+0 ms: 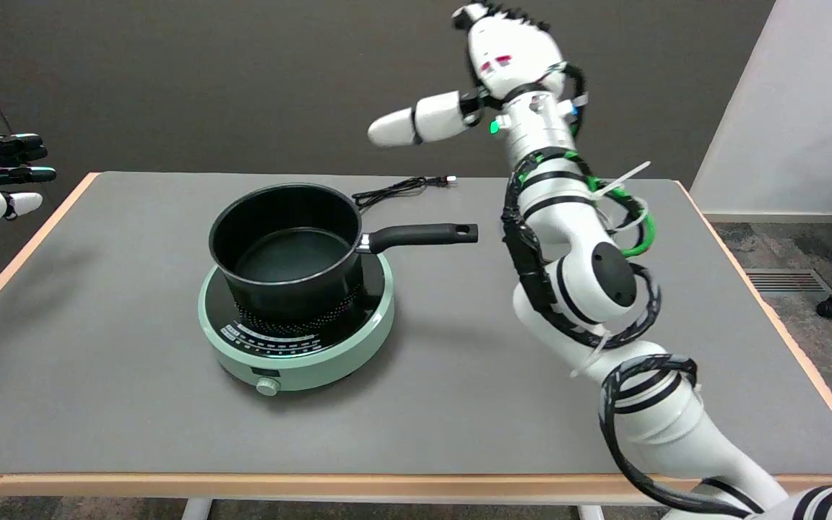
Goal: Pick up the pot lid.
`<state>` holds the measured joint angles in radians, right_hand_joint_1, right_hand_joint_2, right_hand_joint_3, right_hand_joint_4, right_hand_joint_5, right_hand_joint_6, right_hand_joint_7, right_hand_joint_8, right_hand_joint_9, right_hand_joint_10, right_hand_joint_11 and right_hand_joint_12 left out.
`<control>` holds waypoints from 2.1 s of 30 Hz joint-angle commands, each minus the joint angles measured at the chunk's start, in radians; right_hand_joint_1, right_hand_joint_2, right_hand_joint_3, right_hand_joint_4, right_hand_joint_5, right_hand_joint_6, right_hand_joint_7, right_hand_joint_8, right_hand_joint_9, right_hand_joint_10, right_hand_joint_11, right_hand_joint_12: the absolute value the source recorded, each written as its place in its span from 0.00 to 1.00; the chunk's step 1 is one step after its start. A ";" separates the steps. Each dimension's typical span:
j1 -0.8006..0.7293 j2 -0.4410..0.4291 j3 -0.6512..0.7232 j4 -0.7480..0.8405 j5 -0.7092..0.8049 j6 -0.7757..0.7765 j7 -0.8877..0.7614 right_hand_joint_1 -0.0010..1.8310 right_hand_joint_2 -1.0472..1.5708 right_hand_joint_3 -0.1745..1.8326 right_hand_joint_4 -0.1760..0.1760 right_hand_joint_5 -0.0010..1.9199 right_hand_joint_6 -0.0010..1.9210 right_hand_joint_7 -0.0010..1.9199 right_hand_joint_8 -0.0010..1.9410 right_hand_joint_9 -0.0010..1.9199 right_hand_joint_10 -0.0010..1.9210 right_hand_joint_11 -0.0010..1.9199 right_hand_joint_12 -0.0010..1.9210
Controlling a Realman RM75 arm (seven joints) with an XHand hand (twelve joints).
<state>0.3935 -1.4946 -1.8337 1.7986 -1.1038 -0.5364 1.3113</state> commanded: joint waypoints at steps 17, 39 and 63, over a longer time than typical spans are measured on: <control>-0.202 0.279 0.189 -0.015 -0.398 -0.292 0.677 0.40 0.89 0.06 0.20 0.13 0.13 0.13 0.13 0.13 0.13 0.13 0.13; -0.298 0.355 0.423 -0.034 -0.458 -0.061 0.699 0.47 0.57 0.48 1.00 0.52 0.52 0.52 0.51 0.52 0.52 0.52 0.52; -0.331 0.355 0.526 -0.115 -0.458 0.183 0.740 0.52 0.37 0.59 1.00 0.22 0.22 0.22 0.21 0.22 0.22 0.22 0.22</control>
<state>0.0870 -1.1464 -1.3691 1.7332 -1.5549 -0.5032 2.0295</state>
